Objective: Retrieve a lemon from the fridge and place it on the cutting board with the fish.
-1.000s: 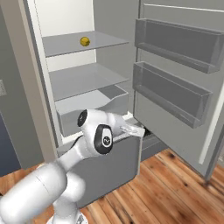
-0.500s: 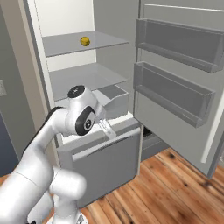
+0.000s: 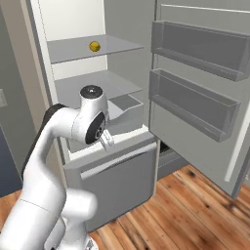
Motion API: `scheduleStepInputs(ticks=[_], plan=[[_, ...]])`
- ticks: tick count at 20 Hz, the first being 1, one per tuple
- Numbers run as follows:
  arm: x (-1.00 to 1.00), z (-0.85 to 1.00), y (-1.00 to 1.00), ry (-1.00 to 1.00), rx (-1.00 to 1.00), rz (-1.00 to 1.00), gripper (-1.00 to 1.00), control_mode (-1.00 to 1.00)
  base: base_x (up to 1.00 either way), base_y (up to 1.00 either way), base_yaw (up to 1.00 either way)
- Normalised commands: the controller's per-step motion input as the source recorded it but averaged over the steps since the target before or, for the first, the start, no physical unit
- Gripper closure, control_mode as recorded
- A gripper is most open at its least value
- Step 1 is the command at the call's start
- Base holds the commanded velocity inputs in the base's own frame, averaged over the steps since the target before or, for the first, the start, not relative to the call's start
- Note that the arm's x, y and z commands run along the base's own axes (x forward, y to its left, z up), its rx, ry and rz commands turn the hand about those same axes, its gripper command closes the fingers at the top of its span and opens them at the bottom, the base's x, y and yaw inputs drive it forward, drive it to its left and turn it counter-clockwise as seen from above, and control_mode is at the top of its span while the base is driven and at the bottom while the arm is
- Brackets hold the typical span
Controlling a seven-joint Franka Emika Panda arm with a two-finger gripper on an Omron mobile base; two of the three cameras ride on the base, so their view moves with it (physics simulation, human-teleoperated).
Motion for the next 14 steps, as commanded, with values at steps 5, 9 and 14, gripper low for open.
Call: scheduleStepInputs(ticks=[5, 9, 14], plan=[[-0.35, 0.39, 0.0, -0.05, -0.28, 0.51, -1.0, -1.0, 0.0, 0.0, 0.0], [-0.2, 0.05, 0.0, 0.0, -0.11, 0.33, -1.0, -1.0, 0.0, 0.0, 0.0], [-0.16, -0.01, 0.02, 0.0, 0.0, 0.13, -1.0, -1.0, 0.0, 0.0, 0.0]])
